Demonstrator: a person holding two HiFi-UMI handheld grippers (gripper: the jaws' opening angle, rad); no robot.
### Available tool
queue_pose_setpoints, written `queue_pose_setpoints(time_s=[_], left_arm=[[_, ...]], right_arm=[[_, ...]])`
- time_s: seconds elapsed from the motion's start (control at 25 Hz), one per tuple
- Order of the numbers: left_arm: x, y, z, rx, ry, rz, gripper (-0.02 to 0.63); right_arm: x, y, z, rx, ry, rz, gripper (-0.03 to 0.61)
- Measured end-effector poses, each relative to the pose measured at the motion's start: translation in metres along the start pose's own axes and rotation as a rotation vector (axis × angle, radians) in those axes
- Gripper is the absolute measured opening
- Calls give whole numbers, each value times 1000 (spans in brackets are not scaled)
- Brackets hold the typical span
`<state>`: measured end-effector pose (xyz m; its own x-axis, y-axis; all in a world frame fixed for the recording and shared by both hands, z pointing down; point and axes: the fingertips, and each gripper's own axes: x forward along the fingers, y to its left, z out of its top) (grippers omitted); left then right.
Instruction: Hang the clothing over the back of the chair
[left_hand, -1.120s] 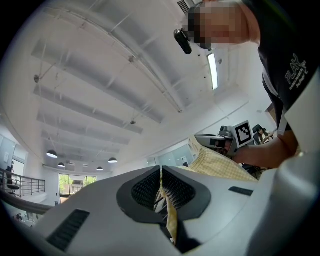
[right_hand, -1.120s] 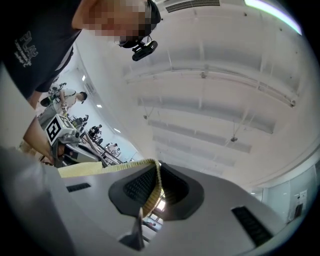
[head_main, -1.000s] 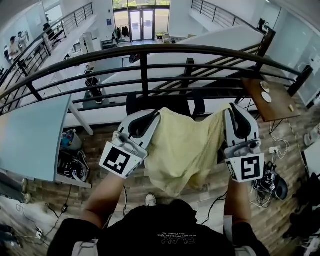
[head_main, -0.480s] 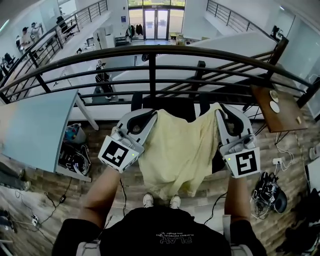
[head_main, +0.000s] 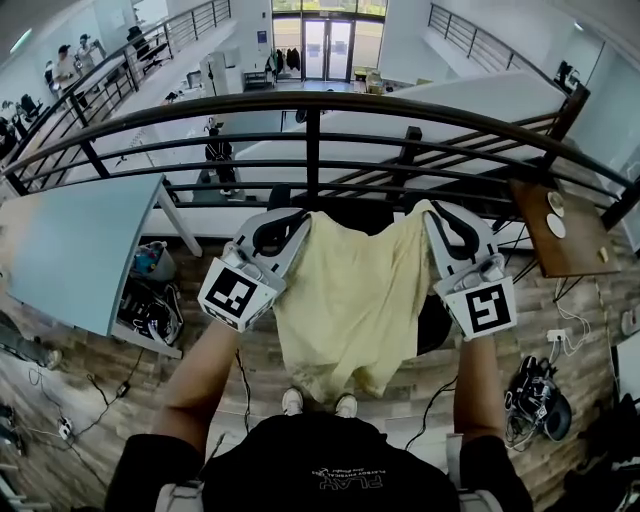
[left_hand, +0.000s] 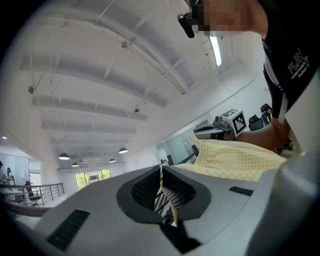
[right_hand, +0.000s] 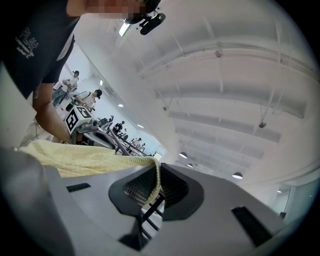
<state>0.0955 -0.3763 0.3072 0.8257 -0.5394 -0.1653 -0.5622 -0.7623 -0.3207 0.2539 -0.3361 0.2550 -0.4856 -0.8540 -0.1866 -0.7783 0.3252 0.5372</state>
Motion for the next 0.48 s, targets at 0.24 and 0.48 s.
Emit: queue_pose_setpoints(time_s=[0.24, 0.48], left_arm=[[11, 10, -14, -7, 24, 31, 26], [23, 12, -34, -21, 96, 0, 26]], right_arm=[[13, -6, -40, -24, 74, 48, 38], [27, 1, -58, -29, 70, 130, 38]])
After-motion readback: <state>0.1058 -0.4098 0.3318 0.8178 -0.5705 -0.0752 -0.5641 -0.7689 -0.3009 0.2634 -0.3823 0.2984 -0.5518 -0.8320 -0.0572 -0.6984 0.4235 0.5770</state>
